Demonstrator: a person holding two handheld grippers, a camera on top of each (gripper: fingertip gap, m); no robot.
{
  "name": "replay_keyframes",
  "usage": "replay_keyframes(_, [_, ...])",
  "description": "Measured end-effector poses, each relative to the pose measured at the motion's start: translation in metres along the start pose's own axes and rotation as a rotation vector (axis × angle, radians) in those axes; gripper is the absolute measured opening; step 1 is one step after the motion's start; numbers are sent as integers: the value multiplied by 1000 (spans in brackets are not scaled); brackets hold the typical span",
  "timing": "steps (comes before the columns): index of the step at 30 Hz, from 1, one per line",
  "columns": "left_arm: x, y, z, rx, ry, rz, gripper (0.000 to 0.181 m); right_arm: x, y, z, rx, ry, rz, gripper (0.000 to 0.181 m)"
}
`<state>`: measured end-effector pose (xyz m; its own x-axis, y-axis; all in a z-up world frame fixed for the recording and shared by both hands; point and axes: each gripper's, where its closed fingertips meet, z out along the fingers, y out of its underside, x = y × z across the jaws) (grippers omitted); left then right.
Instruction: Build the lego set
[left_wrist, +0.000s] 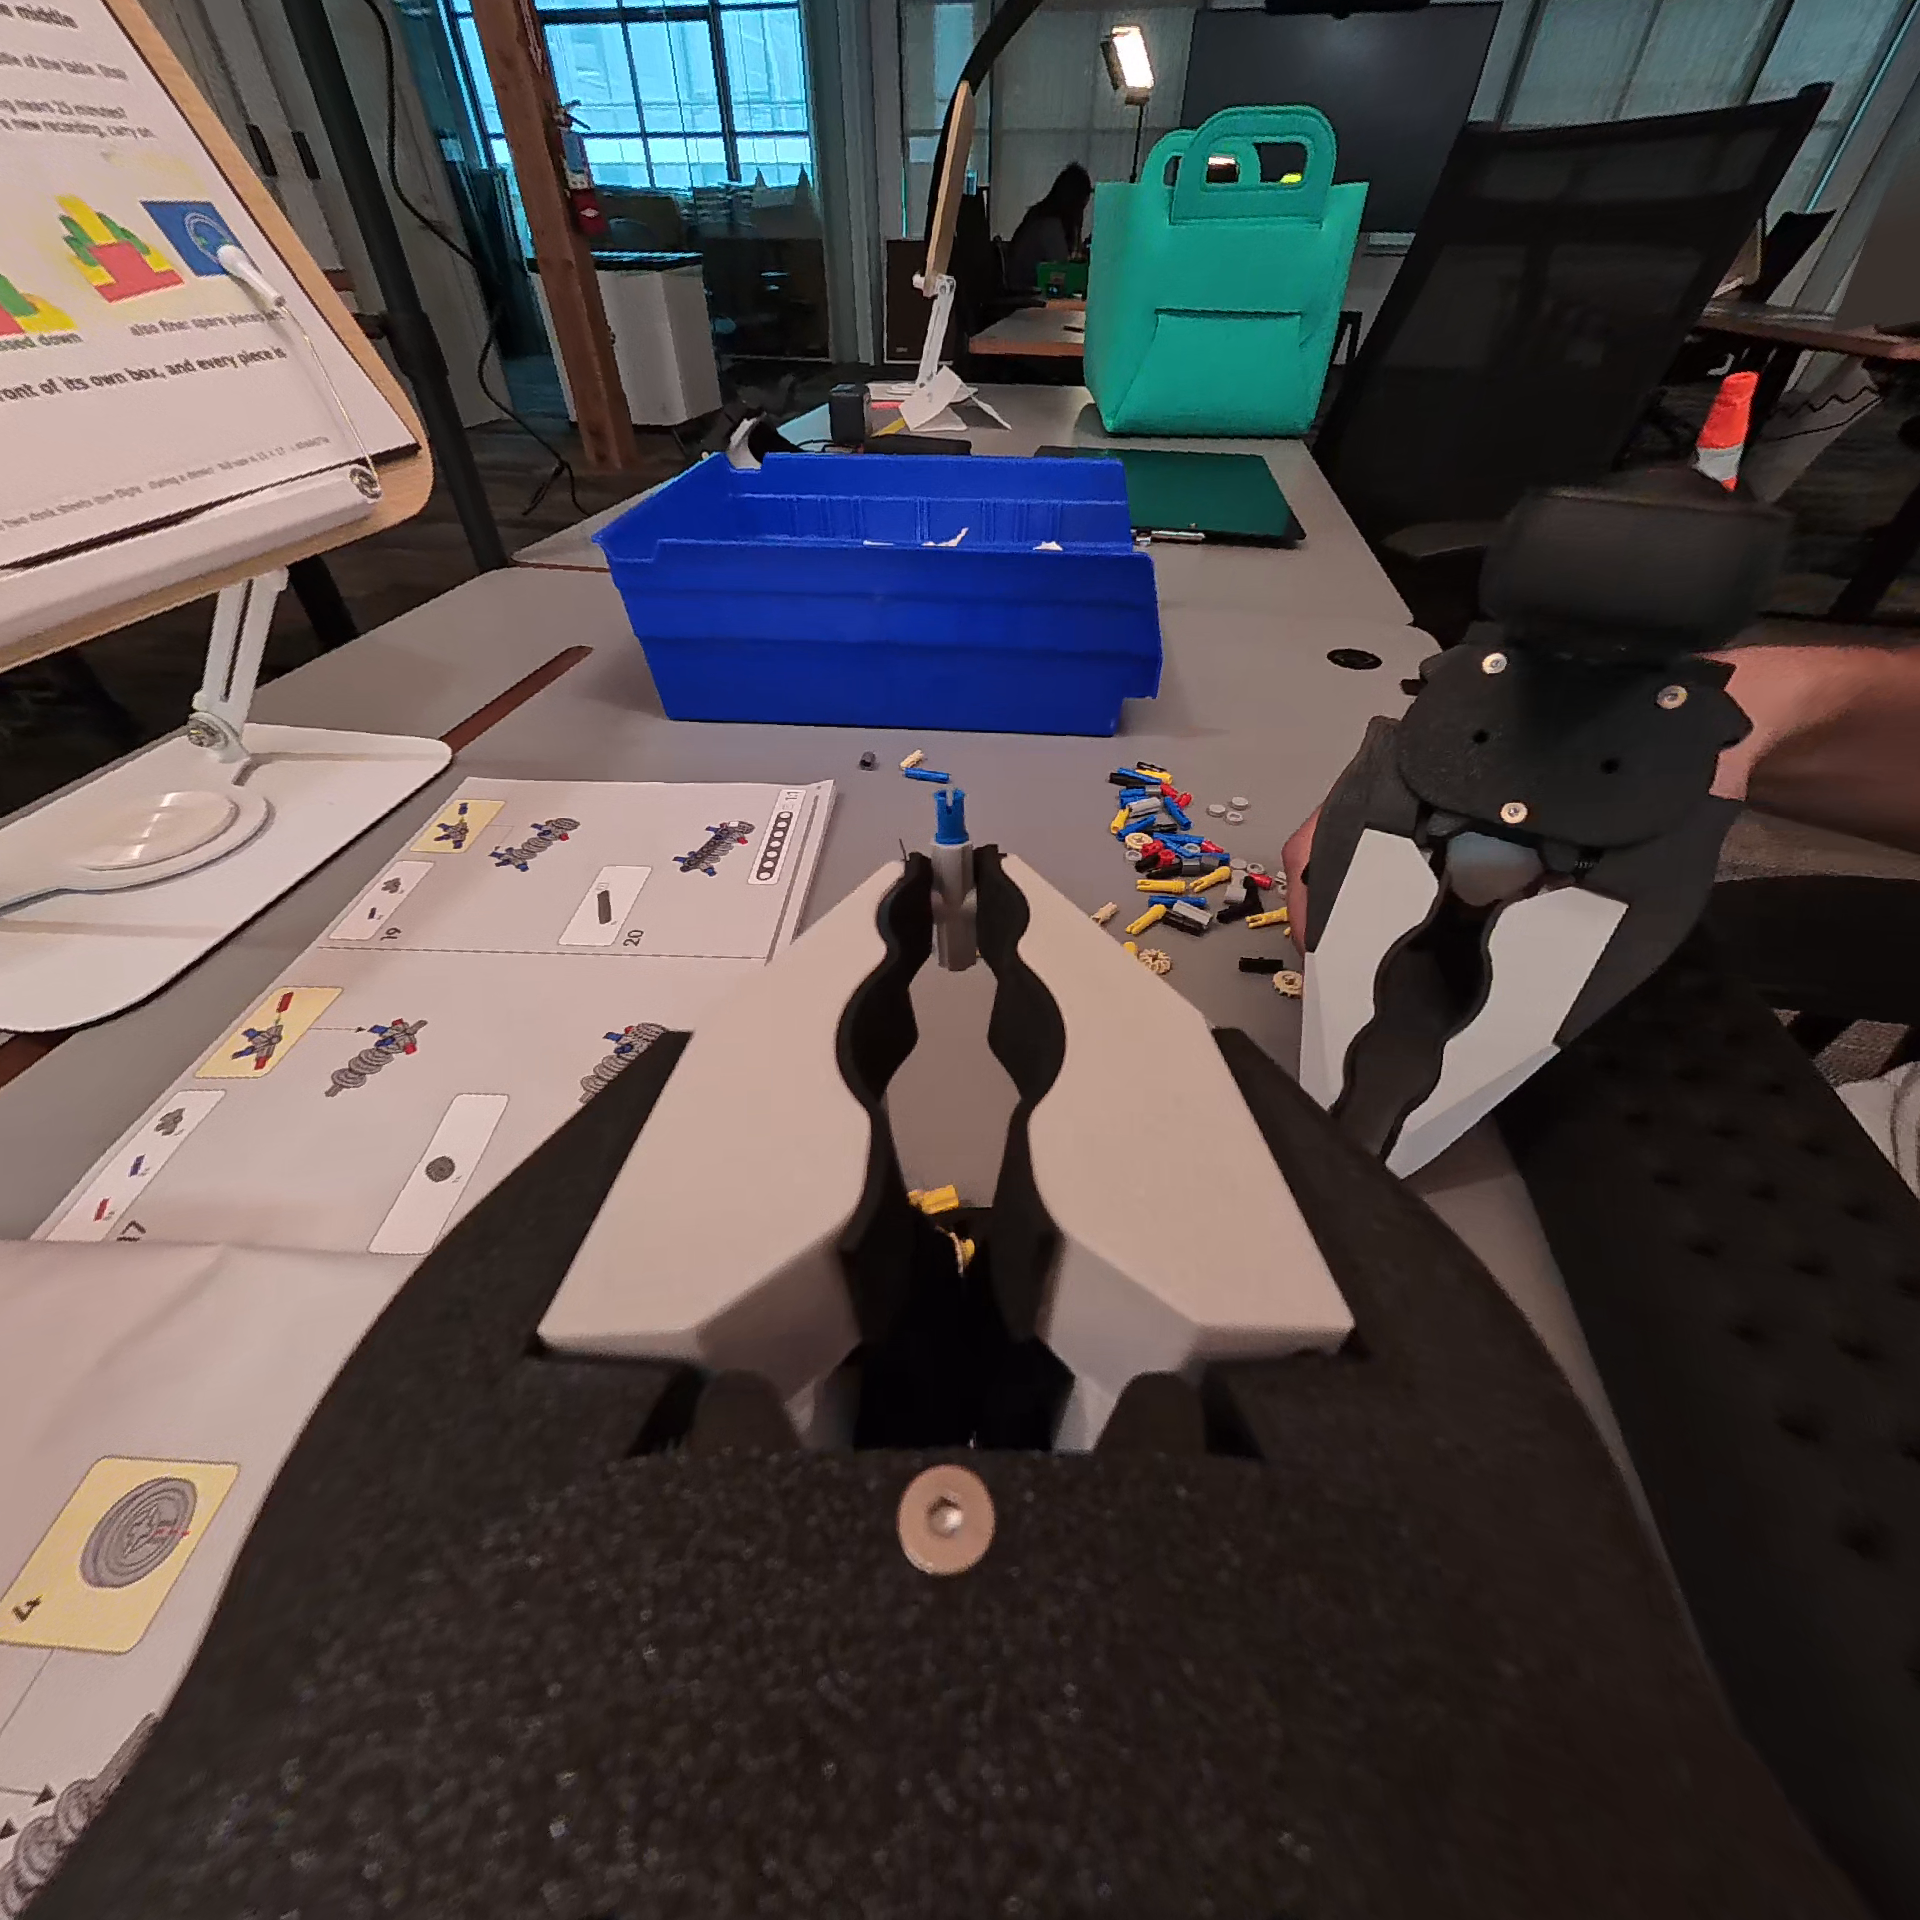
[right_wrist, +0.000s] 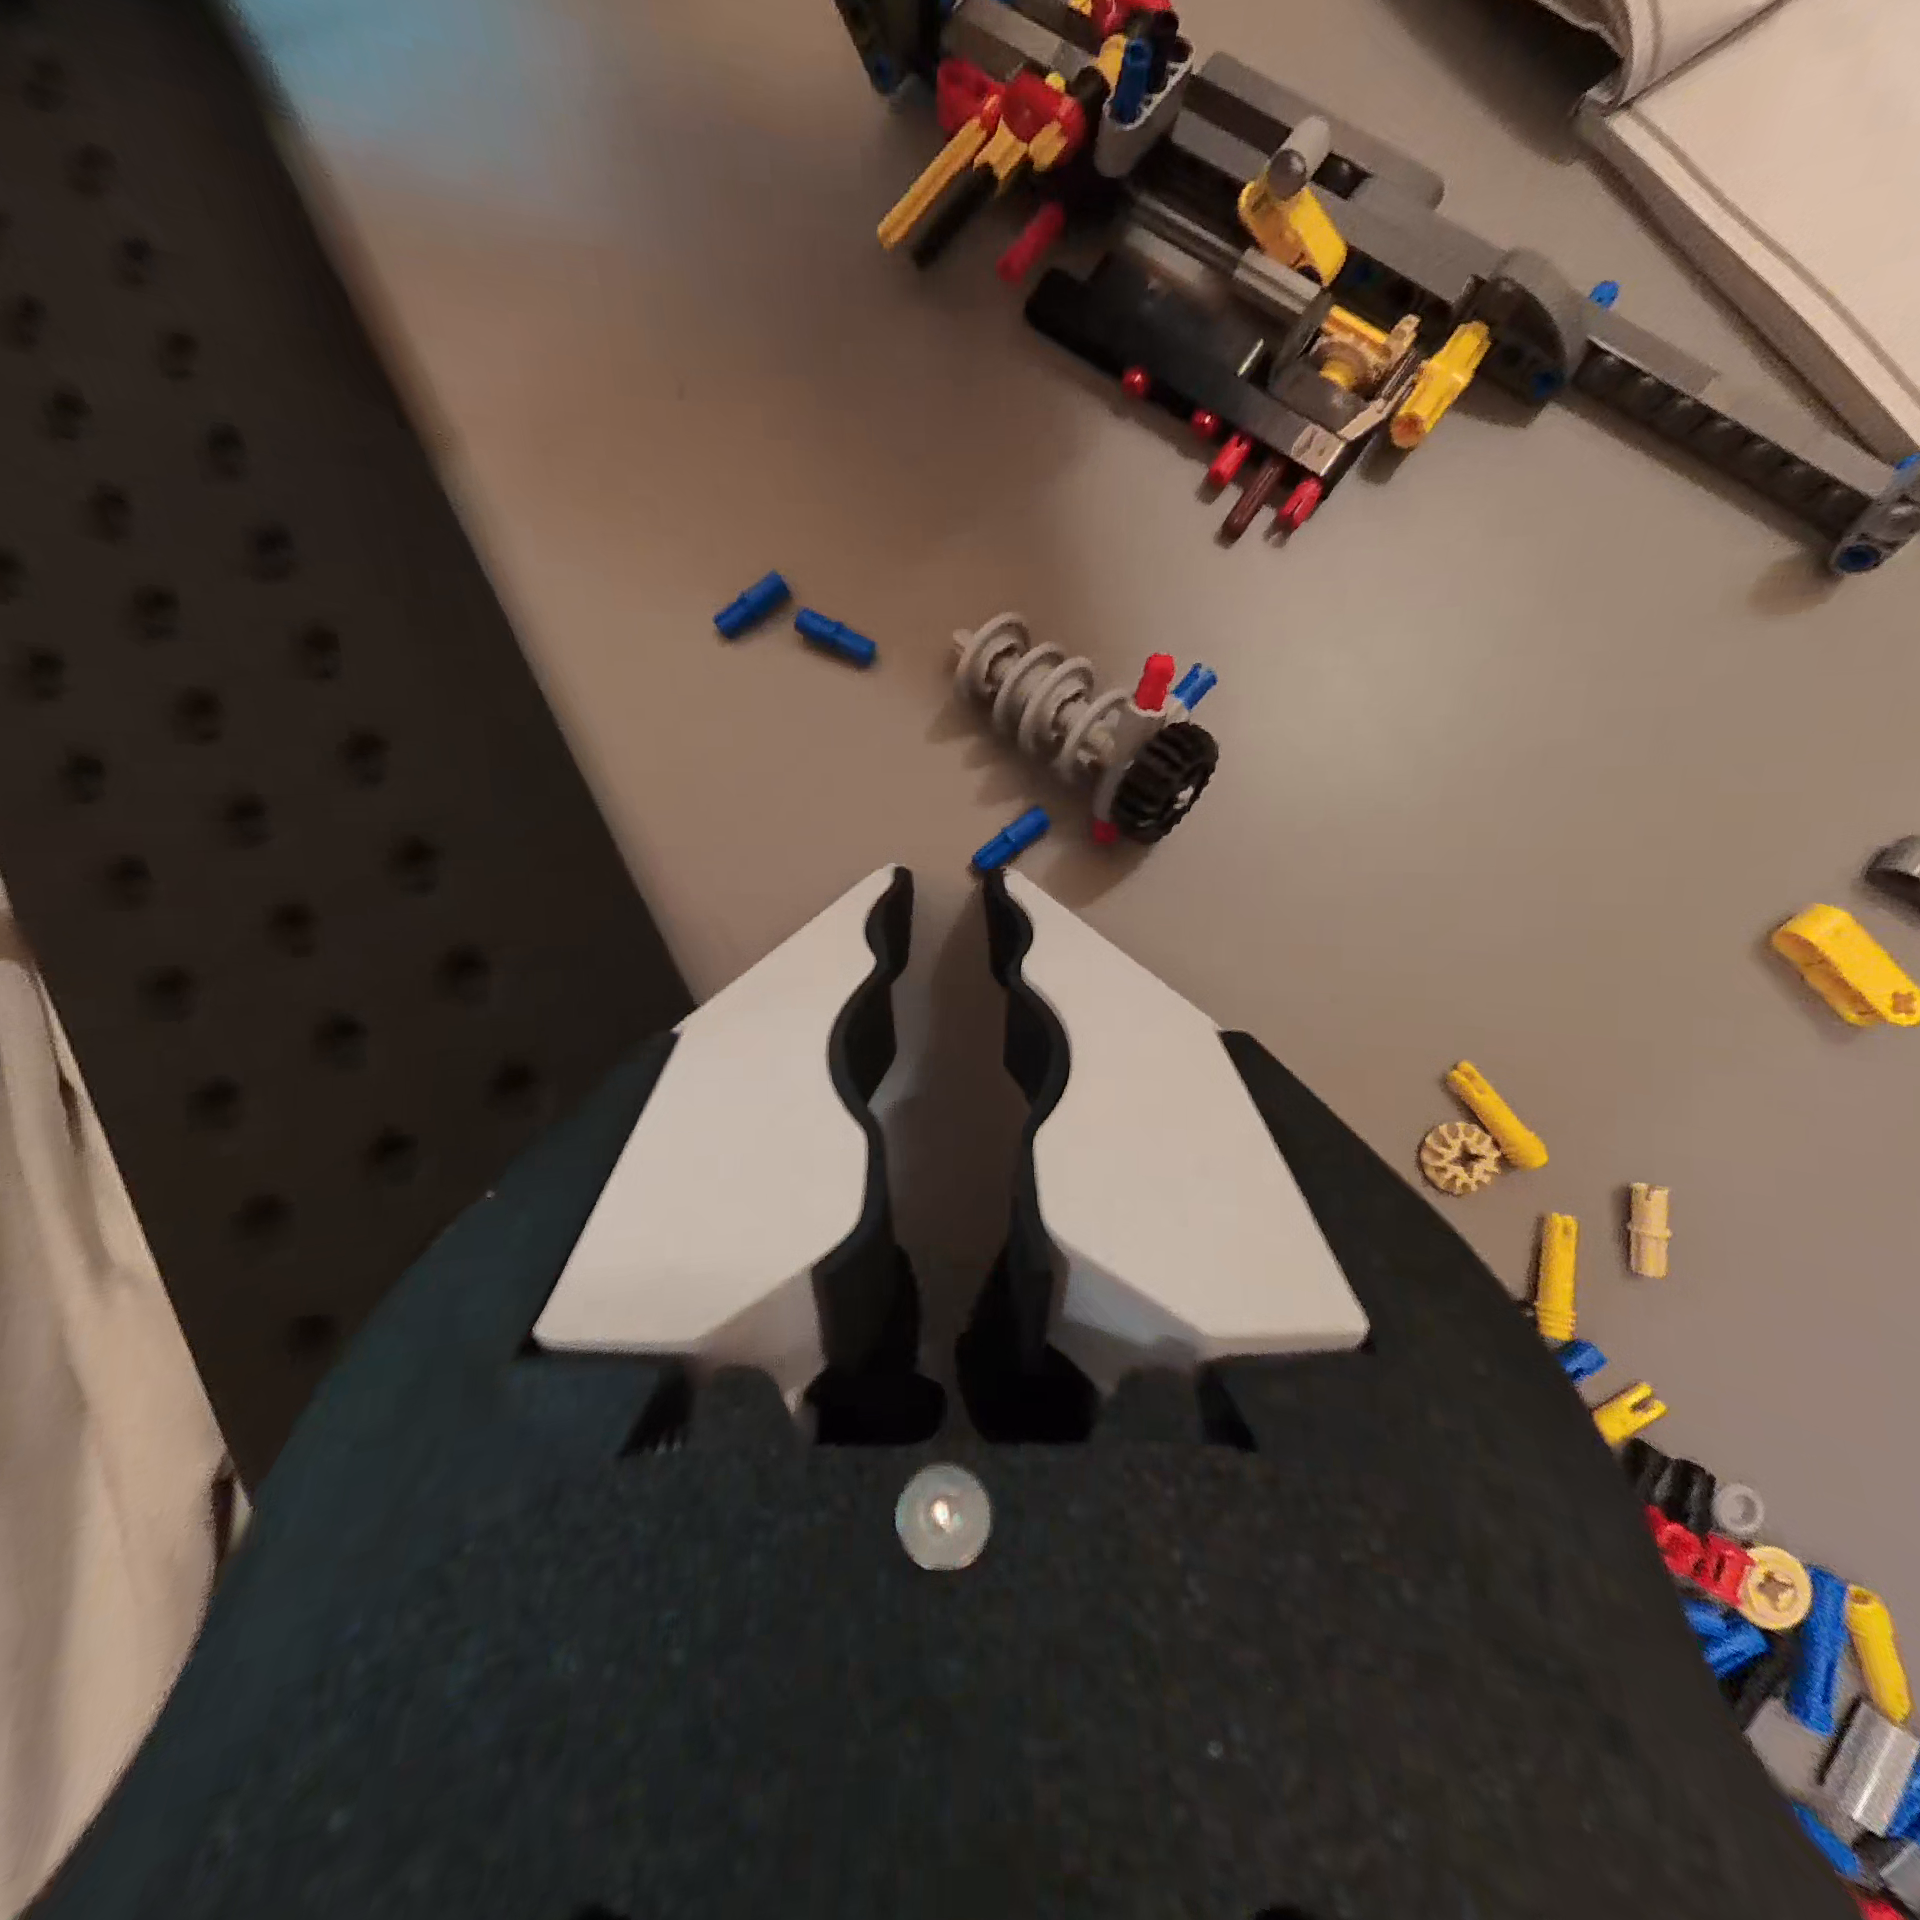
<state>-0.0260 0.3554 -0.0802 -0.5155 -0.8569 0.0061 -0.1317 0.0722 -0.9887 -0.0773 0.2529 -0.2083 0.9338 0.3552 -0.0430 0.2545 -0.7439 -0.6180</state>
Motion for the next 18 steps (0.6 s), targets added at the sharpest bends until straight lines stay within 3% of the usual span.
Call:
replay_keyframes(7, [-2, 0, -1, -3, -12, 6, 6, -12, -11, 9, 28, -64, -17, 14])
replay_keyframes(13, [-2, 1, -1, -7, -7, 8, 7, 10, -20, -4, 100, -10, -59, 14])
replay_keyframes(18, [1, 5, 1, -27, 1, 21, 7, 18, -18, 3, 118, -4, -118, 15])
